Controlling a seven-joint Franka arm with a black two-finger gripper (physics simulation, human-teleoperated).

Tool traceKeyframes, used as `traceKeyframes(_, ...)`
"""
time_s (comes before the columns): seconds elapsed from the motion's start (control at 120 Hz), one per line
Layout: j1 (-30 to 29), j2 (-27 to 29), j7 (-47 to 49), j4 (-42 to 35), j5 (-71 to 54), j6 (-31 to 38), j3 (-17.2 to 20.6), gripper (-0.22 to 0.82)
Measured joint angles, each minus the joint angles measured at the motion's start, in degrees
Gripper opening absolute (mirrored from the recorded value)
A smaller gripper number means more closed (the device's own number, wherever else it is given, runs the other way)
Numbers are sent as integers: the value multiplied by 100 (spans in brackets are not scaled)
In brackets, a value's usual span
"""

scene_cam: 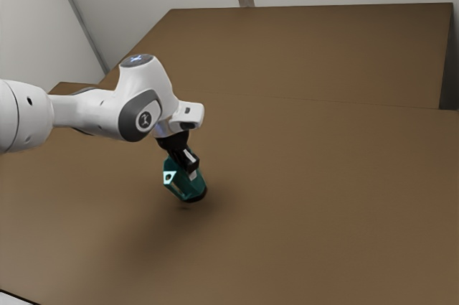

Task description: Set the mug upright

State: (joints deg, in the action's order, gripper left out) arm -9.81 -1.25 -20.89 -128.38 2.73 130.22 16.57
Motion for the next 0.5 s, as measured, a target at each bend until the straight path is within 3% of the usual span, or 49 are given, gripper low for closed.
traceKeyframes(0.117,-175,29,117,-12,12,0,52,22)
traceKeyframes(0.217,-297,95,198,-35,17,-7,63,36)
traceKeyframes(0.4,-553,370,314,-33,18,-49,167,50)
traceKeyframes(0.5,-398,534,363,-23,18,-96,219,54)
